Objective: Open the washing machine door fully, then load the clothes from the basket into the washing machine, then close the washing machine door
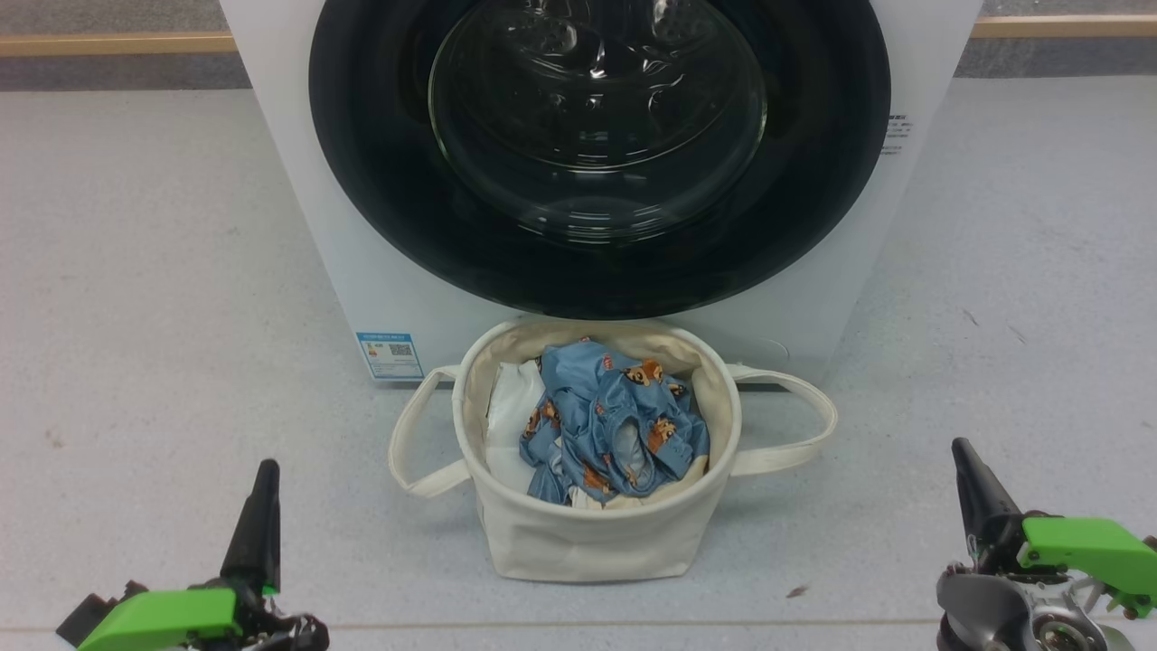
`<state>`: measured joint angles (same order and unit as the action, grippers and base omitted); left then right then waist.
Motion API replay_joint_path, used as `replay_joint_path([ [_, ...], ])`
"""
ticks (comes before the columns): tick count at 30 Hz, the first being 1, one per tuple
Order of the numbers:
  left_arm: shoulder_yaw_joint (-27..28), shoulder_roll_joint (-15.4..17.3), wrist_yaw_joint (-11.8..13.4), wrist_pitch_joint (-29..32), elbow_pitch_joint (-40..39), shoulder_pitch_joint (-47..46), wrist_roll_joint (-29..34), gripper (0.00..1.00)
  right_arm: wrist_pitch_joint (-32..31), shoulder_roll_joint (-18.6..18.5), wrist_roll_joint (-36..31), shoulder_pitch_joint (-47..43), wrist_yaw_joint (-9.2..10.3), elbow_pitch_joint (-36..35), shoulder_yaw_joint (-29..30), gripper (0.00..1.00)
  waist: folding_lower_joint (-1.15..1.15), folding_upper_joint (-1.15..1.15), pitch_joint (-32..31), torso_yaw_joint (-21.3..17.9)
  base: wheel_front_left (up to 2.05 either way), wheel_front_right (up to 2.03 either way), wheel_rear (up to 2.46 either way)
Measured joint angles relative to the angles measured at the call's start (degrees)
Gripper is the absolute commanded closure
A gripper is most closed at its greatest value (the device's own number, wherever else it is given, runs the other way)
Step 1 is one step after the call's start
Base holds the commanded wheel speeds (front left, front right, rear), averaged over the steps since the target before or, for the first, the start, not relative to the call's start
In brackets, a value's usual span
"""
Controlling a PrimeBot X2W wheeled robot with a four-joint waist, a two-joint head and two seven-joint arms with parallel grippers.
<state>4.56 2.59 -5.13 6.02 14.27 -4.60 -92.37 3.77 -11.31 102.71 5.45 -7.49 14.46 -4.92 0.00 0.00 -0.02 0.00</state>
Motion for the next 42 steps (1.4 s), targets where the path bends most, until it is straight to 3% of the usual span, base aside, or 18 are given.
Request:
replay_joint_path([
  [42,0.0,-0.01,0.0,0.0,0.0,0.0,0.0,1.0,0.0,0.0,0.0,0.0,0.01,0.0,0.0,1.0,0.0,0.0,0.0,0.0,0.0,0.0,0.0],
])
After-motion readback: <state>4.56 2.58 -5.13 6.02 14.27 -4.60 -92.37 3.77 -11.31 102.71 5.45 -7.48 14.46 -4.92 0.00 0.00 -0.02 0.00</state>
